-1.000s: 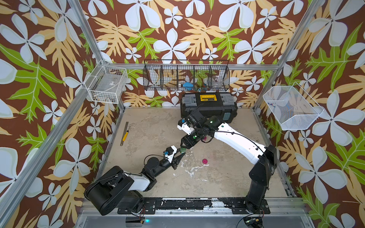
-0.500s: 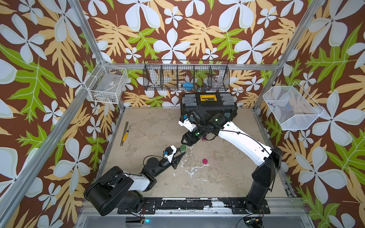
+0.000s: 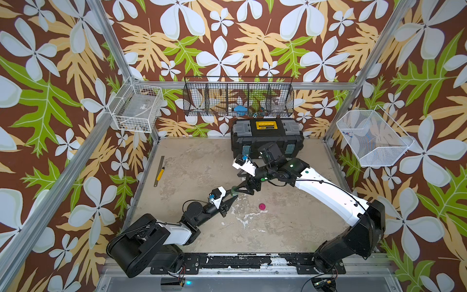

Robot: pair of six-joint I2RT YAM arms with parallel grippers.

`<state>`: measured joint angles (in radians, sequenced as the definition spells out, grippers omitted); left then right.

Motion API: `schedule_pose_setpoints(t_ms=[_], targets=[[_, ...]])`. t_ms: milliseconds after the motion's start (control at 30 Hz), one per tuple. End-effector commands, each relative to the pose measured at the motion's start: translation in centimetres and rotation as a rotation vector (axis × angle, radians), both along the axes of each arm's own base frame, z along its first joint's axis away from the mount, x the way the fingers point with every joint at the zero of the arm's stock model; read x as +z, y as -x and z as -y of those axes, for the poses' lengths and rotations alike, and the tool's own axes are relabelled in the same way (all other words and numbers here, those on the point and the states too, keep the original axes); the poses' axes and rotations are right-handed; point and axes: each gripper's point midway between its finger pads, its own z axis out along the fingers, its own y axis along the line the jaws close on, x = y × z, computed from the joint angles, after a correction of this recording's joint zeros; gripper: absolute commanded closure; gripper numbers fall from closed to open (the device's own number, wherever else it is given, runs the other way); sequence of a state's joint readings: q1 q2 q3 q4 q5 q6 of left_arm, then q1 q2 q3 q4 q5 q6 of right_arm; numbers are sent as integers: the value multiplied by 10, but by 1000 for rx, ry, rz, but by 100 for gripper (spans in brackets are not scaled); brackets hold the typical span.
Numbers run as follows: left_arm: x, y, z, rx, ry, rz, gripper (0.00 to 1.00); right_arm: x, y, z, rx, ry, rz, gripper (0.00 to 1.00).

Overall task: Close the paint jar lid
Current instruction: Close the lid on the paint jar, then screw the lid onto the paint jar.

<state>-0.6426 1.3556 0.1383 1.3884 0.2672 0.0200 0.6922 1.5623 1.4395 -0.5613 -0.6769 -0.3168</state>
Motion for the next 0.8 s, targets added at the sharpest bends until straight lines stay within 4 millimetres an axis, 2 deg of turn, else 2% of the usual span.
schedule_pose_setpoints(t_ms=[0, 67, 267, 500, 767], targets=[[9, 1, 2, -13, 26, 19, 89, 18, 1, -9, 138, -80, 214, 21], [9, 1, 1, -12, 25, 20, 89, 17, 3, -9, 171, -83, 225, 19], [10, 2, 0, -8, 25, 25, 88, -3, 17, -8, 320, -71, 154, 18], [10, 2, 0, -6, 24, 28, 88, -17, 18, -5, 359, -101, 145, 21], [10, 1, 0, -3, 22, 28, 88, -30, 6, -8, 324, -61, 98, 30]])
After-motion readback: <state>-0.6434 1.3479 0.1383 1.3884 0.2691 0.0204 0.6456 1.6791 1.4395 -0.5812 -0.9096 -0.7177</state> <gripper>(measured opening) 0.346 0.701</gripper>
